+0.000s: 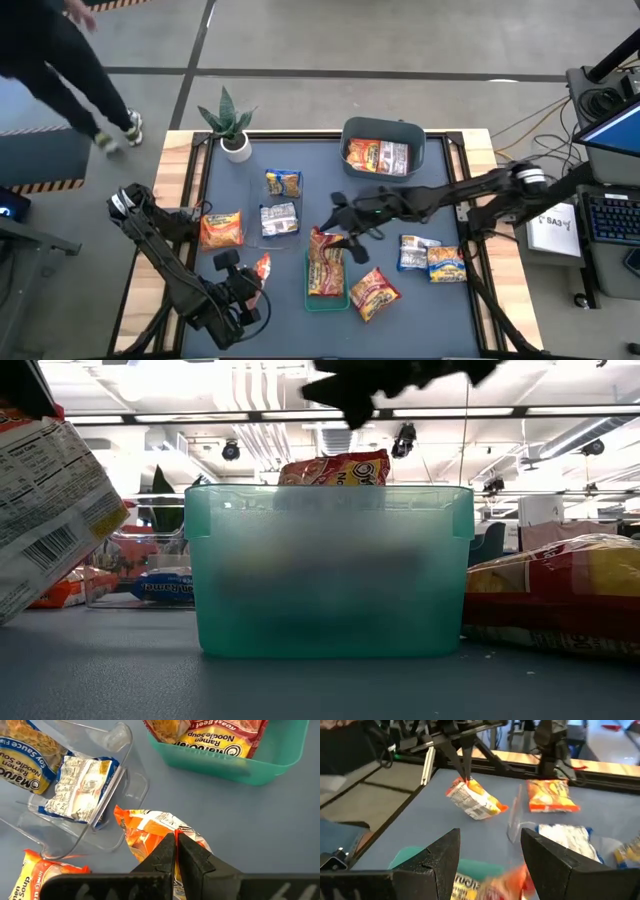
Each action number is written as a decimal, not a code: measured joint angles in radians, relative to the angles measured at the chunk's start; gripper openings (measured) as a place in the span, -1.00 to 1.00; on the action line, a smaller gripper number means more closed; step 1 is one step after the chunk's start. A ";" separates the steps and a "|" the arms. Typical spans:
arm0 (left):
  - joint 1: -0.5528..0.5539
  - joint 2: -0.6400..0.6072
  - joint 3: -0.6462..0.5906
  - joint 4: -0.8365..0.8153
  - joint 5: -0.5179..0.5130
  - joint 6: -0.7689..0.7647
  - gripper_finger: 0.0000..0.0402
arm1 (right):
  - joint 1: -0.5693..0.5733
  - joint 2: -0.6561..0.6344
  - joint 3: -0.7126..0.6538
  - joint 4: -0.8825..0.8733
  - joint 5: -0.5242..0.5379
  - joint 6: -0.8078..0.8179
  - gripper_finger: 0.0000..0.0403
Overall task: Sort Maruchan noodles
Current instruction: Put the orange noodle pack into the dark blue bin
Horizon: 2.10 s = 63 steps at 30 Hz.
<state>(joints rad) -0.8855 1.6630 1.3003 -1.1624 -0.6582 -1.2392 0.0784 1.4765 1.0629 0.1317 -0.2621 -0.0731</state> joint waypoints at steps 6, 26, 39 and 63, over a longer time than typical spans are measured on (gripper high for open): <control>-0.011 0.000 0.000 -0.007 0.001 0.004 -1.00 | 0.000 0.196 0.245 -0.166 -0.057 -0.143 0.02; -0.039 0.002 0.000 -0.030 -0.015 0.017 -1.00 | 0.031 0.554 0.612 -0.184 -0.155 -0.288 -0.10; -0.038 0.002 0.000 -0.023 -0.039 0.023 -1.00 | 0.040 0.746 0.861 -0.312 -0.146 -0.342 0.50; -0.038 0.002 -0.001 0.003 -0.041 0.070 -1.00 | 0.059 0.897 0.982 -0.276 -0.165 -0.480 -0.09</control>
<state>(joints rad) -0.9230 1.6653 1.2991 -1.1595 -0.6997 -1.1696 0.1371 2.3738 2.0449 -0.1439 -0.4274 -0.5531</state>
